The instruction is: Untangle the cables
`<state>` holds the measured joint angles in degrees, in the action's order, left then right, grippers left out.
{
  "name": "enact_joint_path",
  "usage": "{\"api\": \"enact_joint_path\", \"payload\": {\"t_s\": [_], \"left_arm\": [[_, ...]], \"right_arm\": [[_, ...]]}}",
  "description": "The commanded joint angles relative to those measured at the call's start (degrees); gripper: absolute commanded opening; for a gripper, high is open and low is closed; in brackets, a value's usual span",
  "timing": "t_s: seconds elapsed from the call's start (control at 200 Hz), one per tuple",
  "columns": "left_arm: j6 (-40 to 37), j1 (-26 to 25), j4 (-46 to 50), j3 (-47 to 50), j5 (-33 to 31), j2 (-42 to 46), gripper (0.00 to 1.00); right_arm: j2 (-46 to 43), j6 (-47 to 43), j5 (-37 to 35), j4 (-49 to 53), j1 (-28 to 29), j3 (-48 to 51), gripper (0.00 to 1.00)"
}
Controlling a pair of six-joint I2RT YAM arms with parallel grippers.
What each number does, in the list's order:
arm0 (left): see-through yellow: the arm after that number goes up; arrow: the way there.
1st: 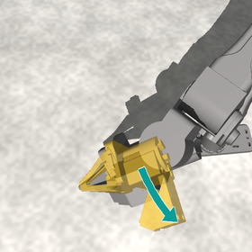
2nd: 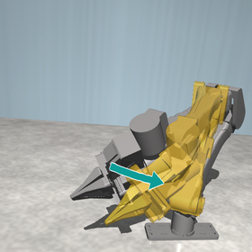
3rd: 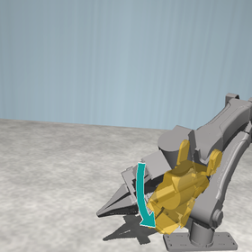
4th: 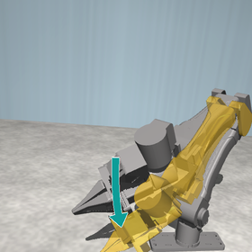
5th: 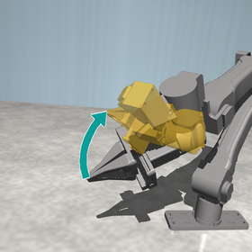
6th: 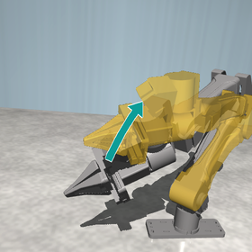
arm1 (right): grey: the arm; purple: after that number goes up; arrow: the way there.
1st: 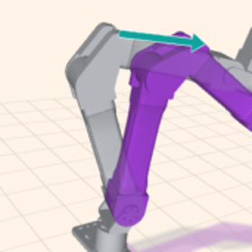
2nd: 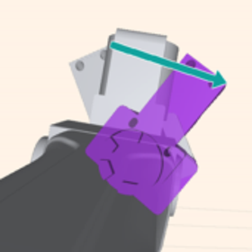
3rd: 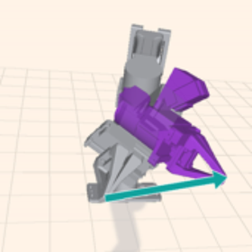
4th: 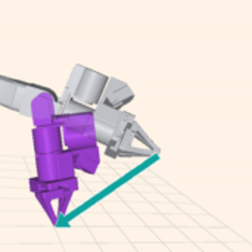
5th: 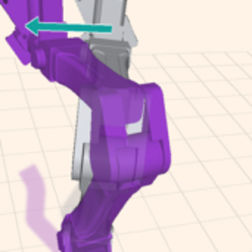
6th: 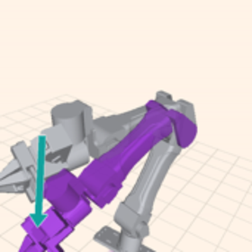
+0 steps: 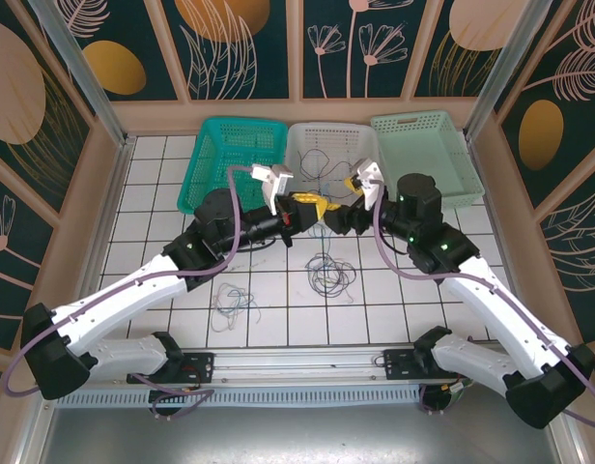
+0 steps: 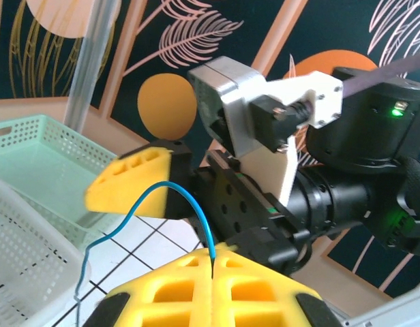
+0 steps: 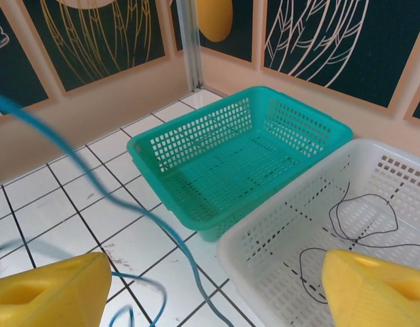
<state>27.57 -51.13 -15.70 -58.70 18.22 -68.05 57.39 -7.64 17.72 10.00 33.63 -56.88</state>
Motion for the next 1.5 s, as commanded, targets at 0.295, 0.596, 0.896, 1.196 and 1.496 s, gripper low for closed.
{"api": "enact_joint_path", "payload": {"t_s": [0.295,0.596,0.896,1.196,1.496], "left_arm": [[-0.68,-0.36,0.91,-1.95,6.09,-0.72,0.02],[-0.11,-0.35,2.13,-1.88,3.65,-0.94,0.59],[-4.69,-0.35,-2.3,9.75,-14.14,12.05,0.99],[-4.14,-0.36,-5.88,13.92,-17.98,13.76,0.99],[-3.14,-0.29,-14.14,13.18,-14.71,7.41,0.98]], "right_arm": [[3.31,-1.22,1.36,-4.71,0.36,-4.44,0.62],[3.26,2.19,-1.0,-3.92,0.4,-6.44,0.0],[2.36,7.2,-0.8,0.35,0.38,-12.78,0.0],[6.05,13.4,1.79,4.21,0.24,-17.57,0.0],[6.04,19.94,5.34,1.4,0.14,-16.38,0.0]]}}
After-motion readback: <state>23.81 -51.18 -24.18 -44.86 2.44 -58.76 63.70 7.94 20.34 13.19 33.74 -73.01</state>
